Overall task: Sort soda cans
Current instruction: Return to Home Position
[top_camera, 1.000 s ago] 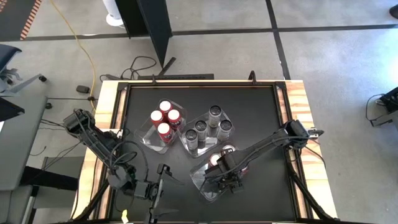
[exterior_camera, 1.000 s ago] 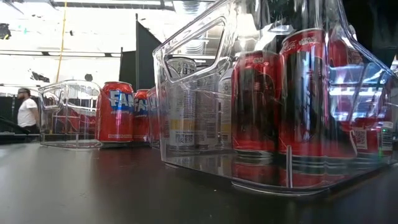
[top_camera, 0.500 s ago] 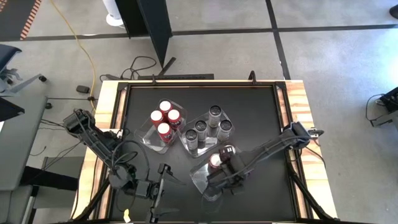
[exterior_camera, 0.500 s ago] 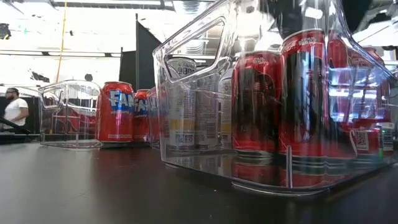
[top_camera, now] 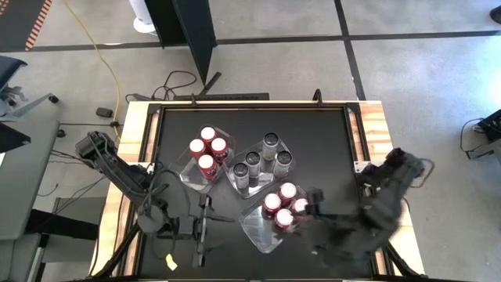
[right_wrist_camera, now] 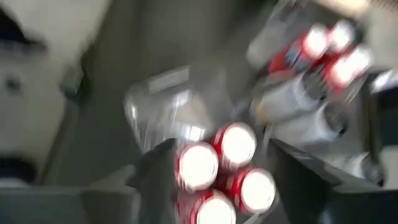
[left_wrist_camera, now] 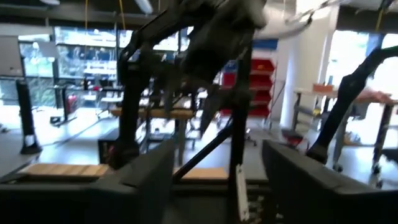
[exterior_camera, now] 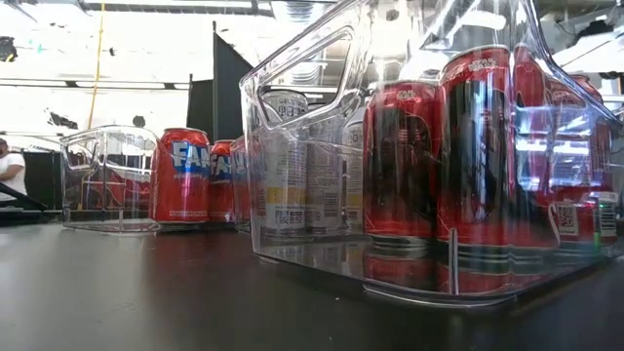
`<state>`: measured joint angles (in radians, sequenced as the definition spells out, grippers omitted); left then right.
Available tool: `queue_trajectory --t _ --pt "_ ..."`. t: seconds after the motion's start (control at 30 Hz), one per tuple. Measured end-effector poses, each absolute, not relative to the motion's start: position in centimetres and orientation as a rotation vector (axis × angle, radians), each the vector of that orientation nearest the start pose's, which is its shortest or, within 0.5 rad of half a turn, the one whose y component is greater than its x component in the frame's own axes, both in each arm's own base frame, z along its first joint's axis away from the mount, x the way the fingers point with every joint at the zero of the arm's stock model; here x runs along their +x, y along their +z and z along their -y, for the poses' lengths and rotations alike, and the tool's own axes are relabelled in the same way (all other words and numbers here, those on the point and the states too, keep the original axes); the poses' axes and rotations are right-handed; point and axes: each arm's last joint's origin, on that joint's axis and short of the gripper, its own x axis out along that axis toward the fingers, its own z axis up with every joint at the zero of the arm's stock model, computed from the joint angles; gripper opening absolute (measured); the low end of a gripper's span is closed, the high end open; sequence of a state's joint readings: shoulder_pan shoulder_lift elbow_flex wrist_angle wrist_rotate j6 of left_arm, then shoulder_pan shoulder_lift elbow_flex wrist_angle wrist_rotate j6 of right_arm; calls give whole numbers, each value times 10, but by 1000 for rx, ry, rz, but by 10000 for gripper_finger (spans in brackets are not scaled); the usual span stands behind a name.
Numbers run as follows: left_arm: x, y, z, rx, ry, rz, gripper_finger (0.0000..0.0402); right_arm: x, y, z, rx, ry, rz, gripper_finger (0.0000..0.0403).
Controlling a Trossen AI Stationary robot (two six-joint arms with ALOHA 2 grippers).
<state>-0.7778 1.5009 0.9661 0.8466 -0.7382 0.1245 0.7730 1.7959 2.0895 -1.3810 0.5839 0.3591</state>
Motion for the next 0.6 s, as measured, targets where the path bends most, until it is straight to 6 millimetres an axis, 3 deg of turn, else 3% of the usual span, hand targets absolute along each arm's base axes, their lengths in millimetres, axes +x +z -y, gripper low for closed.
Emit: queue_trajectory --t 0.17,0.3,0.4,0.6 --pt "244 331 197 -55 10 159 121 219 428 -242 -414 -60 -619 140" --pt "235 342 181 -15 35 116 20 207 413 -252 -486 -127 -537 48" --pt "224 351 169 10 81 83 5 210 387 -259 -500 -122 -533 9" --pt "200 360 144 77 201 -17 1 228 347 -256 -454 22 -491 9"
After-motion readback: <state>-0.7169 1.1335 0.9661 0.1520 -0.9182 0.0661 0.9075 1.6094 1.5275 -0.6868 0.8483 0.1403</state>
